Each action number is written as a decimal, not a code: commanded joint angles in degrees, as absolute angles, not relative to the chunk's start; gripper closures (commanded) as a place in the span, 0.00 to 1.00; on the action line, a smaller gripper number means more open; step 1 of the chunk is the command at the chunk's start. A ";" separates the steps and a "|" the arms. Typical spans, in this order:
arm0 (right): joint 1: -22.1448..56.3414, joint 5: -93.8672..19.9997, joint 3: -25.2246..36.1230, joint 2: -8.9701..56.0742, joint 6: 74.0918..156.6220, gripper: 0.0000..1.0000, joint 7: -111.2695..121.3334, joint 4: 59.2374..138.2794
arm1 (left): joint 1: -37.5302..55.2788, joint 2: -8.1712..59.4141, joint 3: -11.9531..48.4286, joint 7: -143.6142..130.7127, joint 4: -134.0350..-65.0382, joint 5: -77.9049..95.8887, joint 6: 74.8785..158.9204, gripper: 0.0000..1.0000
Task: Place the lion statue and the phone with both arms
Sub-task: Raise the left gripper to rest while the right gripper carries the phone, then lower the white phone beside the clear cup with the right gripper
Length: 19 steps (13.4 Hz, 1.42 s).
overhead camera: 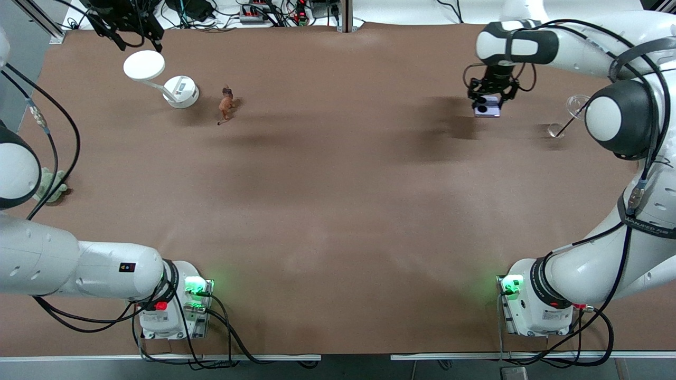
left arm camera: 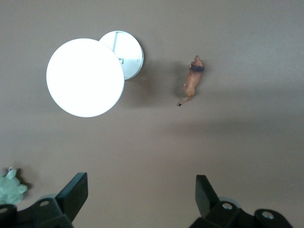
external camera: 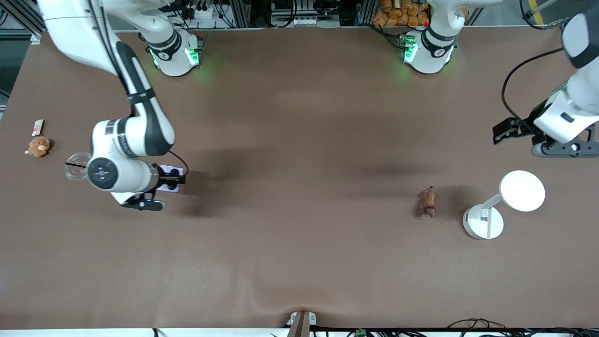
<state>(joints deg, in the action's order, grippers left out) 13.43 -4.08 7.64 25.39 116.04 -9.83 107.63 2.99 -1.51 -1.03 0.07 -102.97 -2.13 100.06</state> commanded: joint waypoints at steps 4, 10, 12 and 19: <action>5.02 -3.16 6.59 22.94 119.95 1.00 -0.54 114.33 | 2.37 -1.49 -1.32 7.30 -94.23 -2.11 90.09 0.00; 1.93 -3.34 6.42 23.73 131.92 1.00 3.78 121.38 | 2.46 -2.02 3.50 -0.95 -91.58 -1.58 86.31 0.00; 1.93 -3.34 6.42 24.17 132.36 1.00 3.78 121.46 | 2.29 -2.63 5.00 -1.67 -91.58 -1.76 86.31 0.00; 1.76 -3.69 6.42 25.49 133.78 0.00 3.60 120.94 | 1.05 -3.25 5.01 0.18 -91.58 -1.23 86.04 0.00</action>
<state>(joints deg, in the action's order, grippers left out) 2.92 -4.04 7.23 26.52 134.46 3.38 121.07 1.60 -2.51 4.80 -0.90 -91.86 -1.99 87.34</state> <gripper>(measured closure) 0.018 0.000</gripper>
